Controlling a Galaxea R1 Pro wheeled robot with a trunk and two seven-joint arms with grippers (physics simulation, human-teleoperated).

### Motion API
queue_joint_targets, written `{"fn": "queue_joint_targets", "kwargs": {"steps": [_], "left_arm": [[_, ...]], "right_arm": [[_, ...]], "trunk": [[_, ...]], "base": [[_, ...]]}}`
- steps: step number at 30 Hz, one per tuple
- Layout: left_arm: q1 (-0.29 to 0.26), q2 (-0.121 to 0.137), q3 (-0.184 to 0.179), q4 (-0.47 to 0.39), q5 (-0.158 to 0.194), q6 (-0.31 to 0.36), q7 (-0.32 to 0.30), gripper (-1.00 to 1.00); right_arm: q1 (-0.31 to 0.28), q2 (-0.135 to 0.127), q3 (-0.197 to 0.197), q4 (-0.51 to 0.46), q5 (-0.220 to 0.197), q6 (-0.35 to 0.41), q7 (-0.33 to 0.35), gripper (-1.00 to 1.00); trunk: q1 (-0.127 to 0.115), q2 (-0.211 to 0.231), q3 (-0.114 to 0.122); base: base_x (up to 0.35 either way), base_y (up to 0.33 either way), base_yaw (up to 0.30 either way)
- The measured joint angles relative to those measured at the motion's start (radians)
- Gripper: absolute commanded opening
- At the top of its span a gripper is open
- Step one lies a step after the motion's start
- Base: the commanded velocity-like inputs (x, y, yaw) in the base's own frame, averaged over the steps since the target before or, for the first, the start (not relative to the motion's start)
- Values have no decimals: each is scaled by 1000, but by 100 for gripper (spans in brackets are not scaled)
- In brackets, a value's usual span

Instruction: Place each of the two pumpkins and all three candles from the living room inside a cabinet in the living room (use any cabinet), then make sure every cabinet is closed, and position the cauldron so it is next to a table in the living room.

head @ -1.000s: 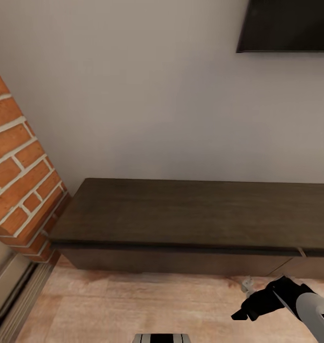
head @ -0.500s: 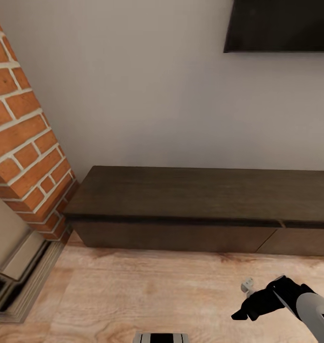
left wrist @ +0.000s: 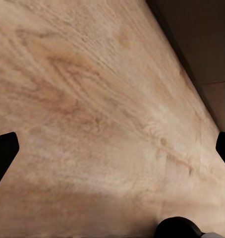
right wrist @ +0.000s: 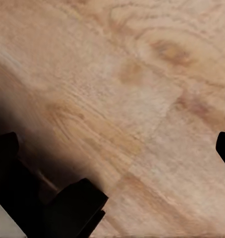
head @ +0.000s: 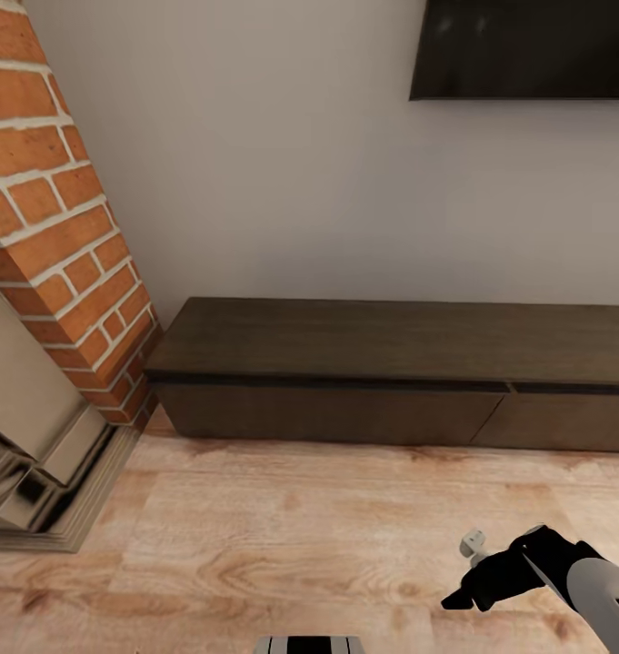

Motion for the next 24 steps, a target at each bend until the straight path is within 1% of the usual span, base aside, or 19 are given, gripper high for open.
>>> {"fn": "queue_joint_targets", "kwargs": {"steps": [4,7,10,11,12,13,15,16,17,18,20,21,22,23,24], "left_arm": [[0,0,0,0,0,0,-5,100],[0,0,0,0,0,0,-7,100],[0,0,0,0,0,0,-7,100],[0,0,0,0,0,1,-7,100],[0,0,0,0,0,1,-6,100],[0,0,0,0,0,1,-5,100],[0,0,0,0,0,1,-5,100],[0,0,0,0,0,1,-6,100],[0,0,0,0,0,1,-6,100],[0,0,0,0,0,1,-6,100],[0,0,0,0,1,1,-6,100],[0,0,0,0,1,1,-6,100],[0,0,0,0,1,1,-6,100],[0,0,0,0,1,1,-6,100],[0,0,0,0,1,1,-6,100]], "right_arm": [[0,-5,0,-2,0,5,31,100],[0,-13,0,-6,-2,9,49,100],[0,-31,0,-10,-3,14,92,100],[0,-48,0,-12,-4,18,127,100],[0,-60,-1,-13,-4,21,147,100],[0,-87,1,-15,-5,29,192,100],[0,-123,0,-24,-6,39,241,100],[0,-161,0,-47,-7,52,288,100],[0,-185,-1,-66,-9,61,311,100],[-1,-225,-4,-113,-14,80,353,100],[0,-268,-5,-174,-24,104,385,100],[-1,-304,-7,-235,-37,130,404,100],[0,-326,-6,-268,-45,144,412,100],[-1,-363,-7,-324,-63,168,422,100],[0,-385,-6,-353,-73,180,426,100]], "trunk": [[0,0,0],[0,0,0],[-1,0,0],[-1,0,0],[-1,0,0],[-1,0,0],[-1,0,0],[-1,0,0],[-1,0,0],[-1,0,0],[-1,0,0],[-1,0,0],[-1,0,0],[-1,0,0],[-1,0,0]], "base": [[-309,0,0],[-124,0,0],[-51,0,0],[-27,0,0],[-17,0,0],[-14,0,0],[-9,0,0],[-6,0,0],[-4,0,0],[-3,0,0],[-2,0,0],[-1,0,0],[0,0,0],[0,0,0],[0,0,0]]}}
